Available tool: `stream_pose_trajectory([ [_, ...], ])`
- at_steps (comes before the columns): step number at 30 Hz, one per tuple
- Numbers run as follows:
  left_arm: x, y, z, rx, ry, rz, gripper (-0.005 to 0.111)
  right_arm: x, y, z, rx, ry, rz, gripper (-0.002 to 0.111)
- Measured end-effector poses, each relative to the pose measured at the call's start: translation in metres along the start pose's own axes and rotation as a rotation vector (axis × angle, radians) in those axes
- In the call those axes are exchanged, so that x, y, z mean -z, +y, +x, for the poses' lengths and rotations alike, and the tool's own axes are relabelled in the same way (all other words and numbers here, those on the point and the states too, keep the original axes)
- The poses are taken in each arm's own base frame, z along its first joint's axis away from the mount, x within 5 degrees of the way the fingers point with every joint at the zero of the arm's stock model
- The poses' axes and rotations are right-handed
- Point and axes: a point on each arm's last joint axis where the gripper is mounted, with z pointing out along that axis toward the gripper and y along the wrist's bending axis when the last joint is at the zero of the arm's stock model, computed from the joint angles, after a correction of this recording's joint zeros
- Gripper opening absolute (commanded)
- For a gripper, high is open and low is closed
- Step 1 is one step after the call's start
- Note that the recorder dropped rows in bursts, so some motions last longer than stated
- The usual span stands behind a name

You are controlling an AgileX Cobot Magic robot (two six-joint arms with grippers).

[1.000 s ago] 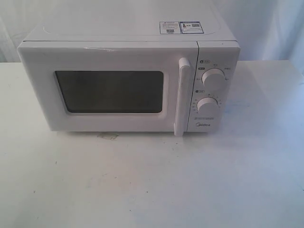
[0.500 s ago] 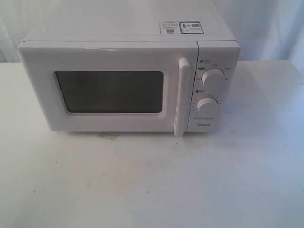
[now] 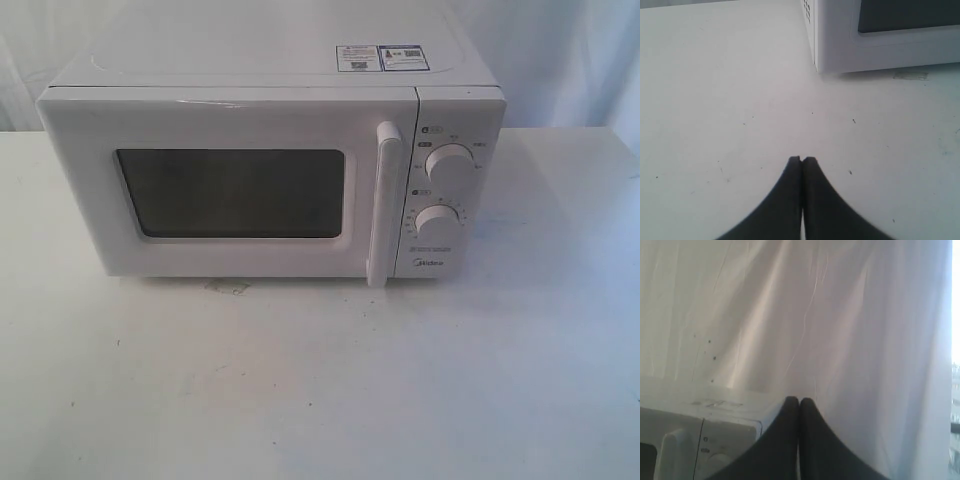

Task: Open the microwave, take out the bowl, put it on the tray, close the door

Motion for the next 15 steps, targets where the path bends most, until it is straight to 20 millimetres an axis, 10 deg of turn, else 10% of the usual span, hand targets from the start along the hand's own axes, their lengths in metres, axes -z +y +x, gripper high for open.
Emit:
stream_pose_trajectory([
  [15,0.000,0.000,0.000,0.000,0.000,0.000,0.000,-0.081,0.000,0.044,-0.007,0.600,-0.038,0.000],
])
